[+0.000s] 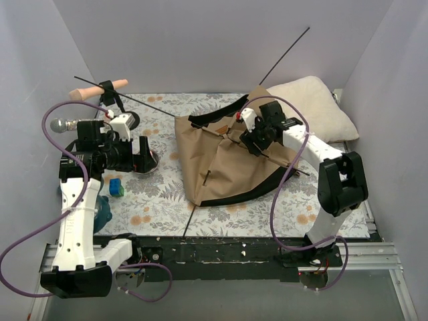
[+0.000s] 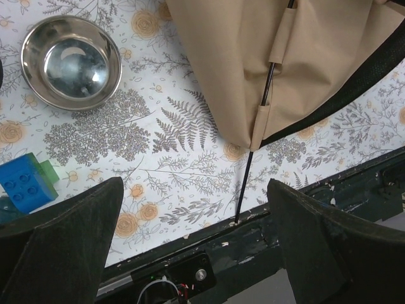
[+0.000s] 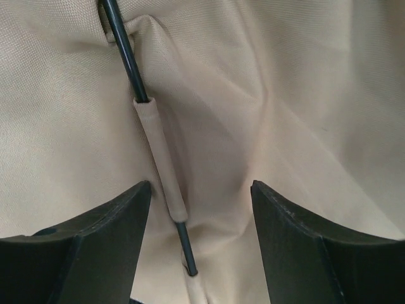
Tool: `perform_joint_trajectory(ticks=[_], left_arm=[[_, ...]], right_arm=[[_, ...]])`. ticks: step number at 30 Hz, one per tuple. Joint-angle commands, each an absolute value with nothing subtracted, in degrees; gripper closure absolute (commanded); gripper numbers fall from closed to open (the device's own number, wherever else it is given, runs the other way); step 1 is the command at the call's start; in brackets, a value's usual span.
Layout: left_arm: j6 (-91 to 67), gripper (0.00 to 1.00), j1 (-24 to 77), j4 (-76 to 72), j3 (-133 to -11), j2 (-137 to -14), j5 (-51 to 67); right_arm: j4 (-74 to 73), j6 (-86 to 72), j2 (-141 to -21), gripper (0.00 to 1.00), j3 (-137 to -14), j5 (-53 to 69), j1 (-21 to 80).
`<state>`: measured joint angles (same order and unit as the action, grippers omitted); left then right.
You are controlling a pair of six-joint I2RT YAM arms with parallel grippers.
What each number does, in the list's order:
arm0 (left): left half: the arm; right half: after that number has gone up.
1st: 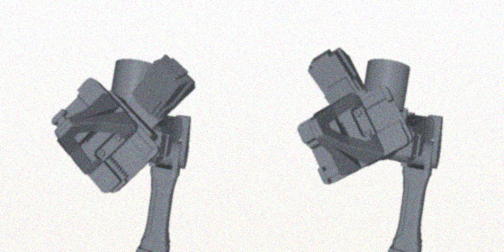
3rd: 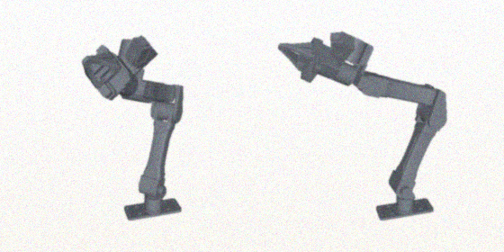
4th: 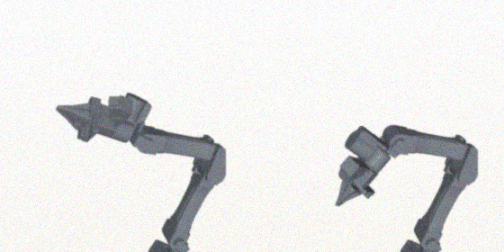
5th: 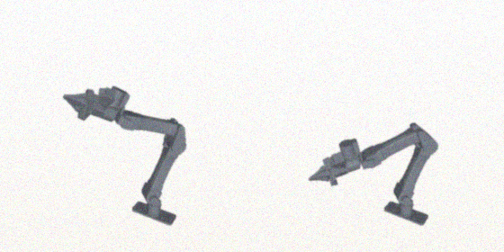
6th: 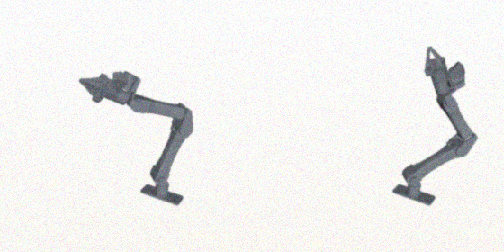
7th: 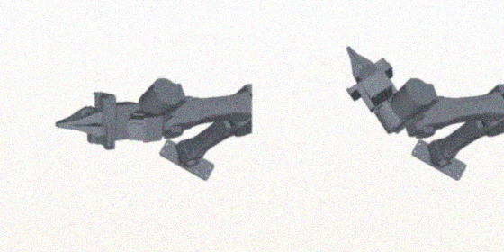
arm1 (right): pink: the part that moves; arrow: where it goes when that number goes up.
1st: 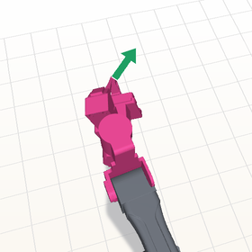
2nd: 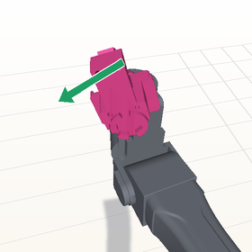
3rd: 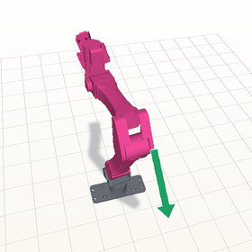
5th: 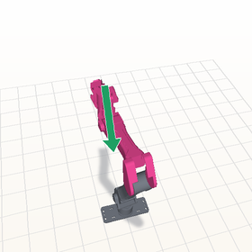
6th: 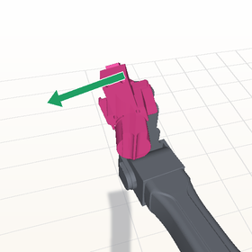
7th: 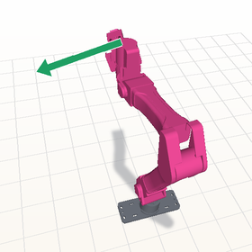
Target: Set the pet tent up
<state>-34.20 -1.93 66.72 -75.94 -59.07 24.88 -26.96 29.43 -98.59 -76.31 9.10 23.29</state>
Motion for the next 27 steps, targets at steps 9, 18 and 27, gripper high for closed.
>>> perform_joint_trajectory(ticks=[9, 18, 27], left_arm=[[-31.5, 0.02, -2.2, 64.5, -72.7, -58.2, 29.0], [-22.3, 0.02, -1.5, 64.0, -67.5, -62.7, 42.8], [-16.1, 0.02, 7.7, 62.9, -64.4, -65.2, 44.6]], right_arm=[[-26.9, 29.6, -106.2, 0.63, -80.9, 10.9, 25.6], [-24.3, 14.8, -89.0, 0.99, -77.1, 10.3, 21.3], [-21.5, 5.0, -71.1, 0.99, -61.6, 8.1, 20.1]])
